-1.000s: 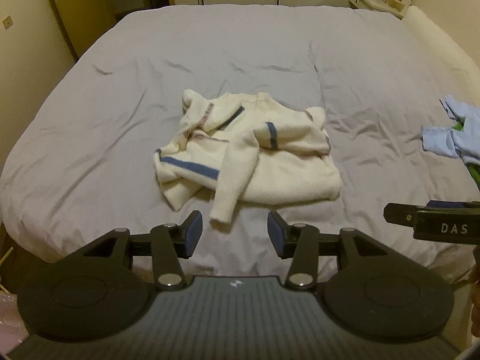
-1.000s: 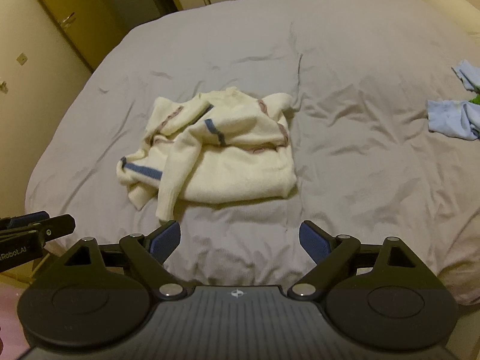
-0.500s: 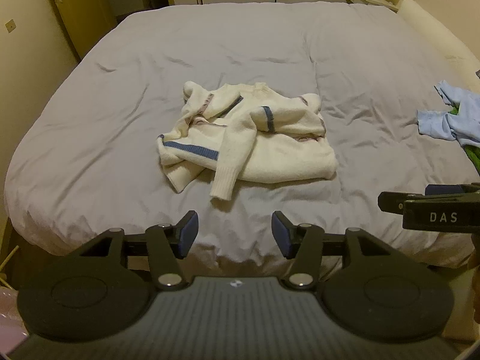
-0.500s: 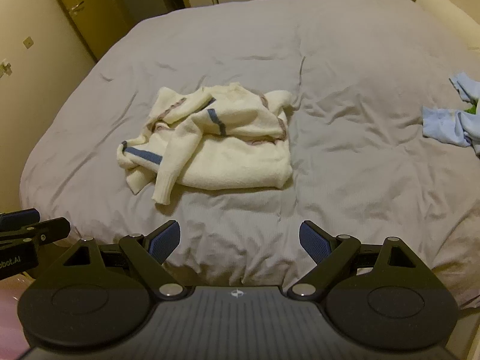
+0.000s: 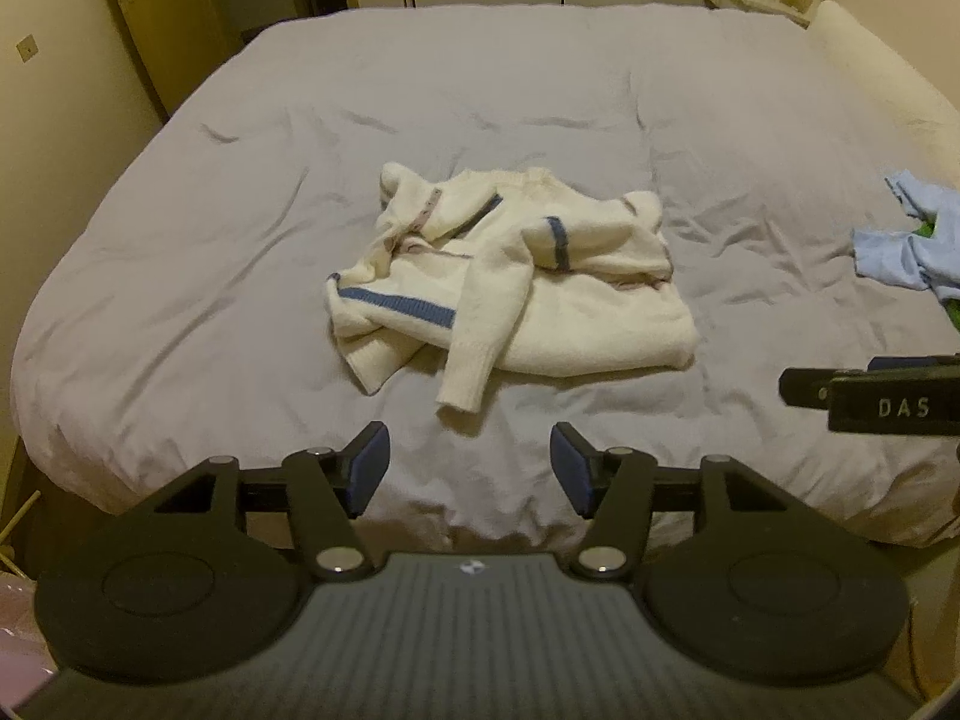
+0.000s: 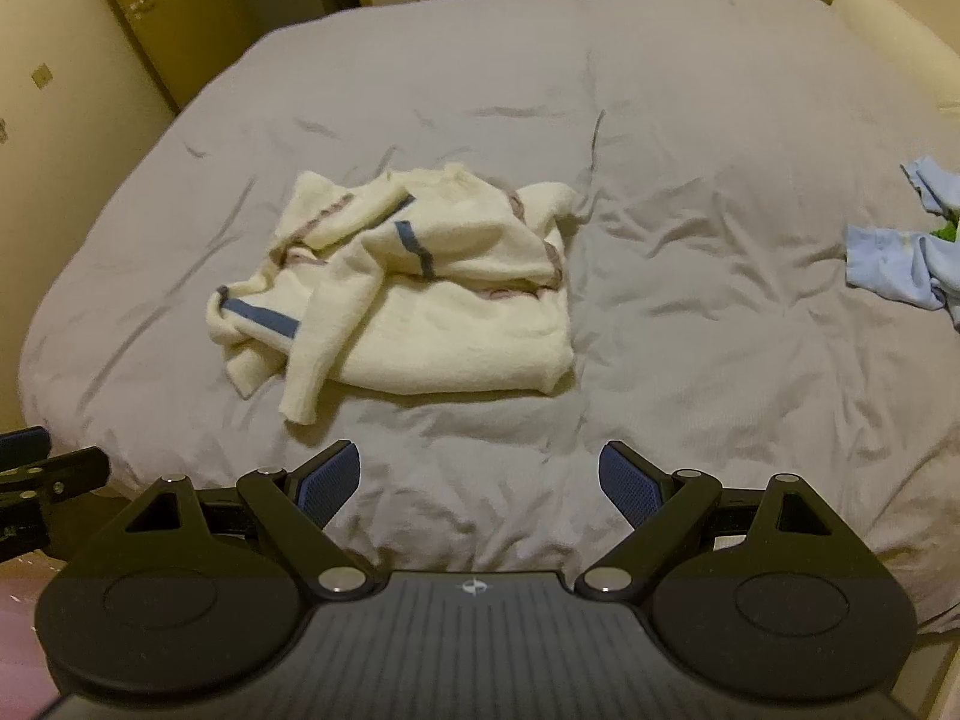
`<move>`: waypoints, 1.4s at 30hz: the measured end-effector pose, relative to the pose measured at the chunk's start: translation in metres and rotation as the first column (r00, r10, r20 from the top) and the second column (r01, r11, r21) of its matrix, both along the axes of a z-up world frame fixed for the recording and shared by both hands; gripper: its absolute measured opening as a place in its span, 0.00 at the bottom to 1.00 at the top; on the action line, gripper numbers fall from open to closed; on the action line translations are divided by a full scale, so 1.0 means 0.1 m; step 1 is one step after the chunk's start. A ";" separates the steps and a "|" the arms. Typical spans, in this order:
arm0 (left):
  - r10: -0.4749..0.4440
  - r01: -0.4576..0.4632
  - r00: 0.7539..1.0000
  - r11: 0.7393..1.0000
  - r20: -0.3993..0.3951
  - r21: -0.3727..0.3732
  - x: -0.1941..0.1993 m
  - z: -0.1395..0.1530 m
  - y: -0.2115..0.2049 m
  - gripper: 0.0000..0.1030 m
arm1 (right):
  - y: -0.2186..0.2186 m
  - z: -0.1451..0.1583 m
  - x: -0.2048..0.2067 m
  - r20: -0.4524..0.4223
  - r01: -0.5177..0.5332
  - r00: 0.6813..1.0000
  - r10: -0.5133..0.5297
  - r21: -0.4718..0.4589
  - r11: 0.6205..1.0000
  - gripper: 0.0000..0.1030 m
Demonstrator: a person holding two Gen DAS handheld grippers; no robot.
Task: Fold clothes
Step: 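Move both open grippers toward the crumpled cream sweater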
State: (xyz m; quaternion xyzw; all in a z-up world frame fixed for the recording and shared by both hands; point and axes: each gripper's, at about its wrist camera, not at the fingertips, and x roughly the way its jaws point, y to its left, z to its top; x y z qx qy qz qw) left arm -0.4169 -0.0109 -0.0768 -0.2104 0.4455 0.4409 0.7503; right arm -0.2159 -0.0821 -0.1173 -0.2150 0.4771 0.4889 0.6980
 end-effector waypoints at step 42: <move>-0.162 0.137 0.979 0.972 -0.124 -0.189 0.52 -1.62 3.23 0.53 | 2.41 -1.51 0.72 -0.151 0.178 0.968 -0.201 -0.150 0.973 0.49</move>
